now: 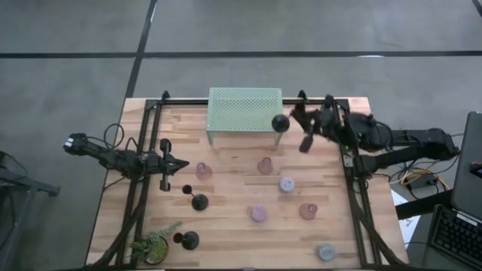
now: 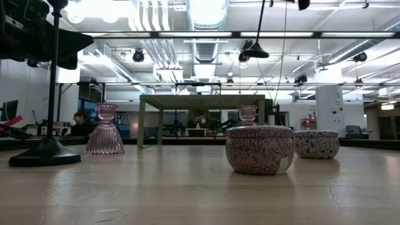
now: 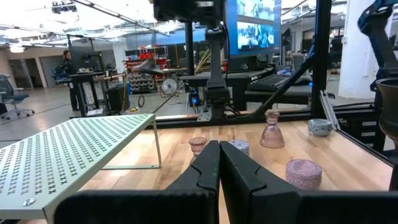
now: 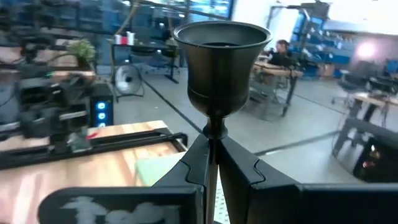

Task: Pick & Place candle stick holders
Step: Put the bottom right black candle holder on the shelf

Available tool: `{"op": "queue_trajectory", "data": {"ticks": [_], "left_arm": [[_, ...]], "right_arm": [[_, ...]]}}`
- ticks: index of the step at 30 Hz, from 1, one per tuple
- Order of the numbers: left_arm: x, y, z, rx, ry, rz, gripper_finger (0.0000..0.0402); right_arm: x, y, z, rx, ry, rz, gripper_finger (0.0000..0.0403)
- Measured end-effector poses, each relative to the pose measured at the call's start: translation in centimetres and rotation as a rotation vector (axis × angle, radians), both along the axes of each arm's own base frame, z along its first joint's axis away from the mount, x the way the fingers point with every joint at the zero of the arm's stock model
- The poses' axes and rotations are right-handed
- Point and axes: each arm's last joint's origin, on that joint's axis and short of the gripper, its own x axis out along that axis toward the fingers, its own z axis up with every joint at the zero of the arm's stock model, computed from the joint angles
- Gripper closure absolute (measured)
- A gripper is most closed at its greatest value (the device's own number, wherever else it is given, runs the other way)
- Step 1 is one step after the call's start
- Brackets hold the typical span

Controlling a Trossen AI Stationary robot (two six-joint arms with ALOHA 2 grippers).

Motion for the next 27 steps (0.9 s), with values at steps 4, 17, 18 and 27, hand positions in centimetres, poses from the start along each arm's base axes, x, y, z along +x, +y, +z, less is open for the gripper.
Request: {"op": "queue_trajectory", "data": {"ticks": [4, 17, 18, 27], "left_arm": [[0.0, 0.0, 0.0, 0.000, 0.000, 0.000, 0.0387], [0.0, 0.0, 0.0, 0.000, 0.001, 0.000, 0.0387], [0.0, 0.0, 0.0, 0.000, 0.001, 0.000, 0.0387], [0.0, 0.0, 0.0, 0.000, 0.001, 0.000, 0.0387]], "right_arm": [[1.3, -3.5, 0.5, 0.080, -0.020, -0.006, 0.0385], [3.9, -14.1, -0.3, 0.250, 0.072, -0.202, 0.0385], [4.2, -14.7, -0.4, 0.266, 0.071, -0.191, 0.0385], [5.9, -19.4, -2.3, 0.314, 0.125, -0.249, 0.0385]]}}
